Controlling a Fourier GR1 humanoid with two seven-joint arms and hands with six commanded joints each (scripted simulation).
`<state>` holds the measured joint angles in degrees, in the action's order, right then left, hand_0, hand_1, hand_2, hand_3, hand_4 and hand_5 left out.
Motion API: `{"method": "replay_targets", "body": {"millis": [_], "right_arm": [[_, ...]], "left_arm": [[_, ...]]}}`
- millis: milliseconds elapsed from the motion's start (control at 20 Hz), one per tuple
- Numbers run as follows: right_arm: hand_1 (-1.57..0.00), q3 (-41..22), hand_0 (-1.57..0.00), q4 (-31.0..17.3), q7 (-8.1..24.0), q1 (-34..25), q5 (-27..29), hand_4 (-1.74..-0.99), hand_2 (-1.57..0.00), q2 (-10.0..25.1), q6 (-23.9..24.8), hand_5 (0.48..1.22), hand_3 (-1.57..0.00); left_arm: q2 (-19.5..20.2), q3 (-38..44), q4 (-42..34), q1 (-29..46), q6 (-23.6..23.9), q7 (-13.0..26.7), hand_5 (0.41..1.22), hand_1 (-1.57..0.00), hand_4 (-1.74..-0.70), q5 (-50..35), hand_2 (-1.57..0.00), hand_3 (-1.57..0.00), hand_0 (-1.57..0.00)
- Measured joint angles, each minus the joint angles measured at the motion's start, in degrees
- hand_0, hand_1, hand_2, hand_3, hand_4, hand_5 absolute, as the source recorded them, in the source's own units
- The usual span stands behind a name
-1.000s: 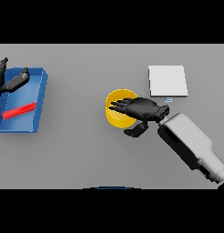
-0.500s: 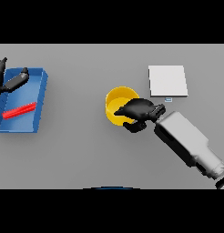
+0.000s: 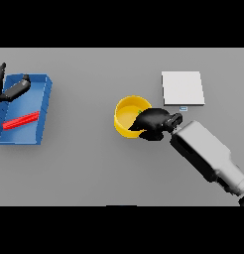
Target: Pick up the red beaker and tilt it to pour out 1 green nut into yellow bowl. Pick up the yellow bowl and place it on the metallic measuring scale.
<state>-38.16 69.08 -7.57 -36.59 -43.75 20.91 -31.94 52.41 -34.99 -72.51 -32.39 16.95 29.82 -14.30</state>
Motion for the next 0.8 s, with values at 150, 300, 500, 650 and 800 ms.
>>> {"method": "replay_targets", "body": {"millis": [150, 300, 500, 650, 800], "right_arm": [[-1.52, 0.21, -1.52, 0.6, -0.63, -0.36, 0.43, -1.726, -1.47, 1.06, 0.13, 1.21, -1.19], [-1.55, 2.01, -1.55, 4.92, -0.19, -1.12, 2.81, -1.732, -1.49, 2.96, -2.56, 1.215, -1.33], [-1.56, 3.99, -1.56, 10.45, 3.99, -2.56, 4.21, -1.726, -1.54, 5.32, -5.97, 1.219, -1.34], [-1.57, 6.14, -1.57, 13.66, 6.98, -2.91, 5.74, -1.721, -1.55, 6.77, -7.77, 1.219, -1.26], [-1.57, 7.15, -1.57, 14.05, 9.17, -3.08, 6.66, -1.719, -1.56, 6.67, -8.64, 1.22, -1.24]], "left_arm": [[0.16, -0.15, 0.14, -0.57, -0.11, 0.42, 0.724, 0.0, -0.8, 0.44, 0.0, 0.0, 0.0], [0.43, -0.11, -0.61, 0.16, -0.02, -0.05, 0.723, 0.0, -0.8, 0.13, 0.0, 0.0, 0.0], [0.58, -0.19, -0.93, 0.11, 0.25, 0.23, 0.72, 0.0, -0.8, 0.33, 0.0, 0.0, 0.0], [0.5, -0.18, -0.56, -0.16, 0.1, 0.36, 0.723, 0.0, -0.81, 0.38, 0.0, 0.0, 0.0], [0.97, 0.04, -1.33, 0.23, 0.04, 0.47, 0.723, 0.0, -0.8, -0.06, 0.0, 0.0, 0.0]]}}
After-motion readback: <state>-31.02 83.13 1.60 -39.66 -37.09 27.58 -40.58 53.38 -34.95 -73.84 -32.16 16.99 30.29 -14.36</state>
